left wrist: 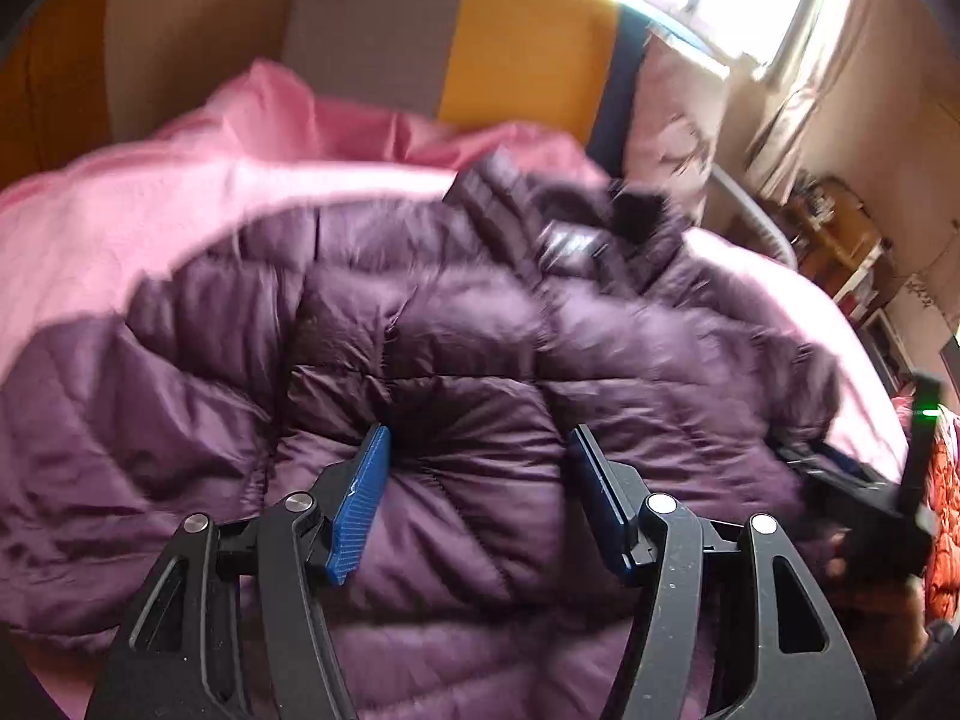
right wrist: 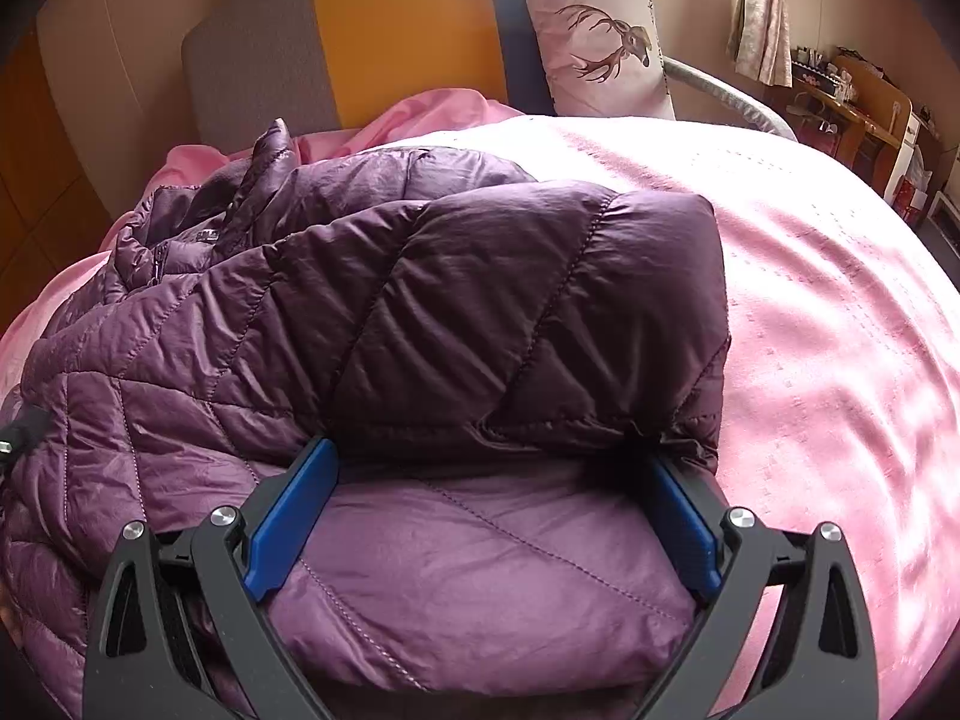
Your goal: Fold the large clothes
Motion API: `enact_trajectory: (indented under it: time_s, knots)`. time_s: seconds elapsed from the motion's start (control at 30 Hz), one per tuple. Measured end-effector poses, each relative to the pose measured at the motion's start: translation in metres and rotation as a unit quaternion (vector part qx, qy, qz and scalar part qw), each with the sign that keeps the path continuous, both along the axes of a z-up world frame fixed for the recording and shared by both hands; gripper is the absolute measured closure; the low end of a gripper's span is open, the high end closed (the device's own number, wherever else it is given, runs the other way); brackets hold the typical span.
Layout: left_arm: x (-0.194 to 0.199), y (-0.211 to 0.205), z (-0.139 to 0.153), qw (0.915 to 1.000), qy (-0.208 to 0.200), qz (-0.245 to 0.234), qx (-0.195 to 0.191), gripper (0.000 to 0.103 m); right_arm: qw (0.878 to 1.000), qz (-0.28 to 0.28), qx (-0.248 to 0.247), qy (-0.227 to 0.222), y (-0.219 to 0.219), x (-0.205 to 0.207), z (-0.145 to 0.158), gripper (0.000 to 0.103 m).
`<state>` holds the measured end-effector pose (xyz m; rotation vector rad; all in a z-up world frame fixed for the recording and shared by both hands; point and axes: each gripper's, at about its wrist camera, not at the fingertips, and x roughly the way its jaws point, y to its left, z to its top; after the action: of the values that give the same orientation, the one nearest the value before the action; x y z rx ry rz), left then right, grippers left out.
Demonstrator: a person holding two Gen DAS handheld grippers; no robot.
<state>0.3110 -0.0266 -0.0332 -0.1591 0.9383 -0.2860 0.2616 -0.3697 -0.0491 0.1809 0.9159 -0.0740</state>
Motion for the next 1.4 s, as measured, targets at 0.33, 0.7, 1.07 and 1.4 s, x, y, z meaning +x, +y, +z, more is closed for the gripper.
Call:
enact_trajectory:
  time_s: [0.33,0.7,1.07,1.4]
  knots:
    - [-0.004,0.006,-0.013,0.9999,-0.004,0.001,-0.014,0.043,1.000,0.001,-0.011,0.006,0.003,0.003,-0.003,0.004]
    - [-0.096,0.074,0.025,0.9960,-0.035,0.074,-0.036,0.020,1.000,-0.002,-0.022,0.014,0.004,0.003,0.005,0.002]
    - [-0.159,0.234,-0.007,0.9512,0.016,0.270,-0.148,0.020,0.996,0.082,0.000,-0.023,0.068,-0.065,0.045,0.002]
    - [-0.185,0.329,-0.004,0.8946,0.009,0.393,-0.213,0.020,0.988,0.152,-0.032,-0.018,0.130,-0.097,0.014,0.002]
